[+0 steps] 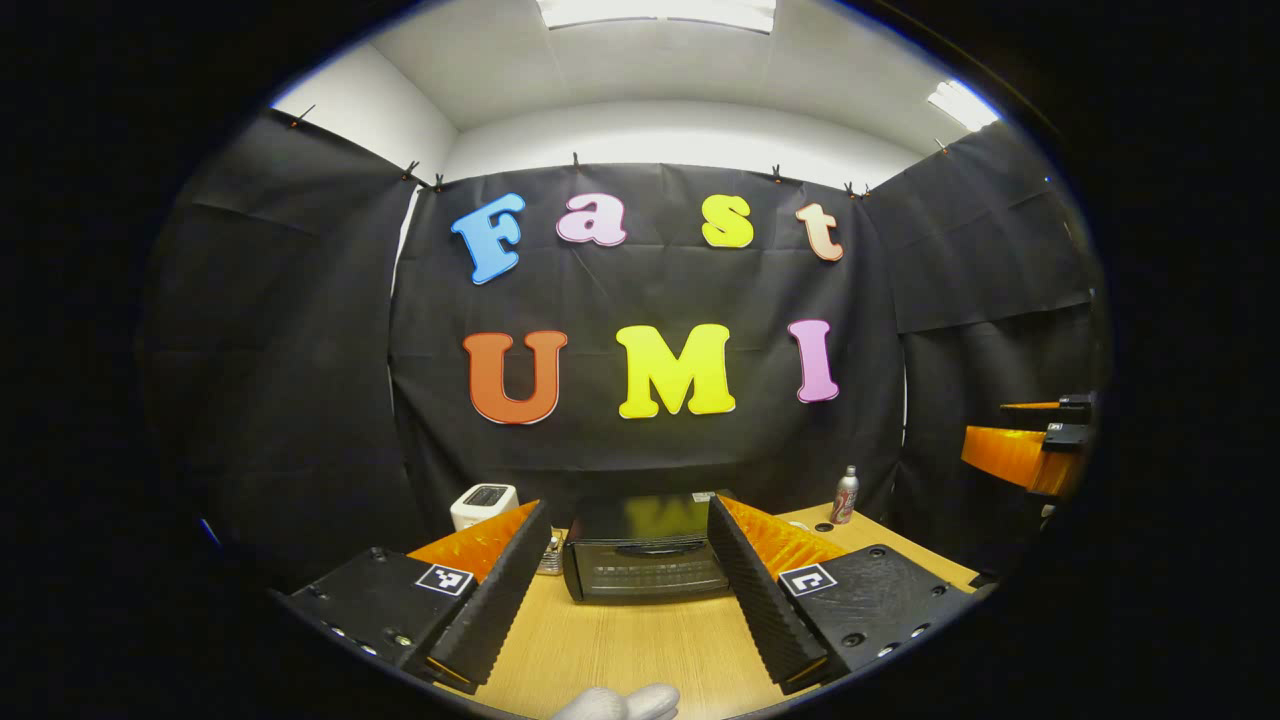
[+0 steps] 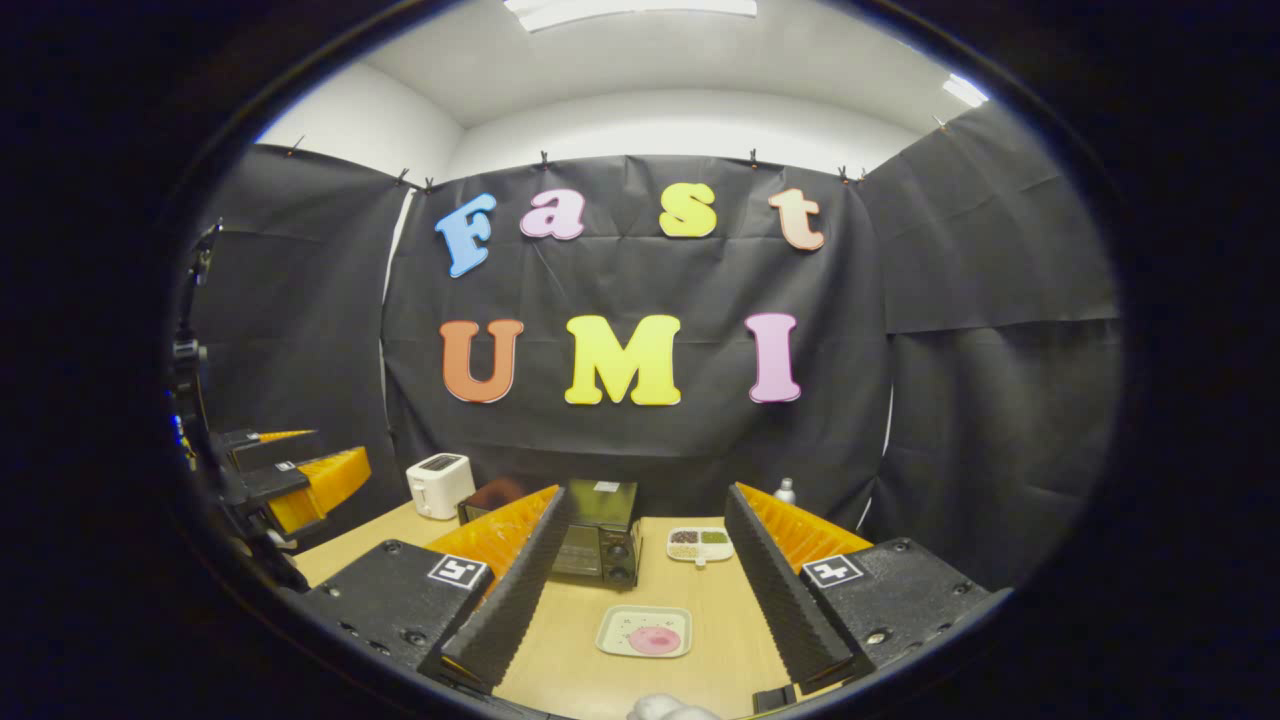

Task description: Open the electric oven with the left hand, put the food in, and close the electric oven.

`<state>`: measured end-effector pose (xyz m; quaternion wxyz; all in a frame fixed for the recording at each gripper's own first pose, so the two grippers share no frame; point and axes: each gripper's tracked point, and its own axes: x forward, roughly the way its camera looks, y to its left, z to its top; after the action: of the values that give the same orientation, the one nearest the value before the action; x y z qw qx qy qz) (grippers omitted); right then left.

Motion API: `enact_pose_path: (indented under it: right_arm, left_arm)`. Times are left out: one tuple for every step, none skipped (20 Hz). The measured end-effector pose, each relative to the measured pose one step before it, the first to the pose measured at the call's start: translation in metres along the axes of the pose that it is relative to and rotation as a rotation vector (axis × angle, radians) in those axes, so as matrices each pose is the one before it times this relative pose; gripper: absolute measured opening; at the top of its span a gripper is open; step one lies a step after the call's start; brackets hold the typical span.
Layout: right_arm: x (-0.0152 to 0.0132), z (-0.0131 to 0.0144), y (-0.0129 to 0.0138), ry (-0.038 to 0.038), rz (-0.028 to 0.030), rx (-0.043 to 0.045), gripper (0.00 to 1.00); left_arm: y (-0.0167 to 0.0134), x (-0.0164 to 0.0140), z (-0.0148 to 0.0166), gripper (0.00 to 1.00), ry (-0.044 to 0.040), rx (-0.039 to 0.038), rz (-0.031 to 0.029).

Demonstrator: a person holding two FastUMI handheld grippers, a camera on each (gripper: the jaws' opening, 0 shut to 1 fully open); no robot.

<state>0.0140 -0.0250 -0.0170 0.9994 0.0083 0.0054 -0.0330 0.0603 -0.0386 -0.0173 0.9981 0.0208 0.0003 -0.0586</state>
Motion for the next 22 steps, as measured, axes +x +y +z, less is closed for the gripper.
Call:
enact_pose_path:
  right_arm:
    - [0.00536,-0.00162,-0.00444,0.00505,0.00411,0.00273,0.99]
    - [0.00574,-0.00051,-0.00316,0.00449,0.01232,0.00342,0.96]
    - [0.00644,0.00023,-0.00387,0.00113,0.00900,0.00394,0.96]
    - [0.00729,0.00043,-0.00524,0.00248,0.00949,0.00181,0.99]
    - [0.00655,-0.00115,-0.00605,0.00477,0.00471,0.00139,1.00]
    - [0.00710,0.00006,-0.00673,0.00628,0.00699,0.00539,0.97]
    - [0.00644,-0.00009,-0.00551,0.00106,0.00856,0.00550,0.97]
    - [0.00642,0.00171,-0.00693,-0.00238,0.00444,0.00071,0.97]
    - [0.00644,-0.00132,-0.00938,0.00773,-0.00425,-0.00454,0.99]
    - [0.00619,0.00054,-0.00712,0.00398,0.00112,-0.00418,0.99]
    - [0.00567,-0.00035,-0.00611,0.00579,-0.00083,-0.00452,0.96]
    - [0.00521,-0.00006,-0.00613,0.00722,-0.00159,-0.00412,0.96]
    - [0.00515,-0.00195,-0.00662,0.00868,-0.00323,-0.00484,0.99]
    - [0.00514,-0.00132,-0.00564,0.00928,-0.00462,-0.00487,0.96]
    - [0.00438,-0.00231,-0.00425,0.00908,-0.00321,-0.00259,0.96]
    - [0.00344,-0.00281,-0.00383,0.00938,-0.00334,-0.00208,0.96]
    - [0.00289,-0.00271,-0.00270,0.00834,-0.00129,0.00274,0.96]
    - [0.00239,-0.00231,-0.00138,0.00860,-0.00074,0.00482,0.96]
    - [0.00216,-0.00363,-0.00295,0.01048,-0.00244,0.00417,0.96]
    - [0.00109,-0.00201,-0.00007,0.00784,0.00264,0.00337,0.99]
    - [0.00118,-0.00113,-0.00078,0.00051,-0.00021,0.00145,0.96]
    - [0.00093,-0.00115,-0.00081,0.00291,-0.00132,-0.00260,0.96]
  left_arm:
    - [-0.00339,0.01310,-0.00385,0.84,-0.00102,-0.00376,-0.00254]
    - [-0.00467,0.01497,-0.00536,0.84,0.00497,-0.00612,-0.00013]
    - [-0.00503,0.01554,-0.00706,0.84,-0.00038,-0.00605,-0.00009]
    - [-0.00449,0.01763,-0.00685,0.95,-0.00372,-0.00767,0.00013]
    - [-0.00323,0.01651,-0.01145,0.95,0.01068,-0.01005,0.00615]
    - [-0.00530,0.01840,-0.01058,0.95,0.00710,-0.00325,-0.00247]
    - [-0.00583,0.01674,-0.01269,0.95,0.01683,-0.01088,-0.00426]
    - [-0.00519,0.01938,-0.00843,0.95,0.00288,0.00204,-0.00335]
    - [-0.00108,0.01849,-0.01392,0.95,0.02126,0.00573,0.00151]
    - [-0.00360,0.01848,-0.01174,0.96,0.01411,0.00743,-0.00173]
    - [-0.00285,0.01889,-0.01146,0.96,0.01482,0.01437,-0.00130]
    - [-0.00292,0.01661,-0.01067,0.96,0.01467,0.00758,-0.00158]
    - [-0.00058,0.01619,-0.00904,0.96,0.01330,0.00445,-0.00239]
    - [-0.00336,0.01544,-0.00874,0.96,0.01108,-0.00133,-0.00989]
    - [0.00050,0.01281,-0.00735,0.96,0.01374,-0.00295,0.00538]
    - [0.00014,0.01172,-0.01062,0.97,0.02299,-0.00061,-0.00003]
    - [0.00398,0.00981,-0.01107,0.97,0.02141,0.00004,0.00948]
    - [0.00333,0.00725,-0.01088,0.98,0.02852,0.00465,0.00851]
    - [0.00323,0.00627,-0.00918,0.98,0.02365,-0.00280,0.00995]
    - [0.00396,0.00276,-0.00806,0.98,0.02556,-0.01406,0.00772]
    - [0.00313,-0.00092,-0.00633,0.98,0.01582,-0.00371,0.01377]
    - [-0.00124,0.00355,0.00886,0.98,-0.04420,0.01959,-0.00395]
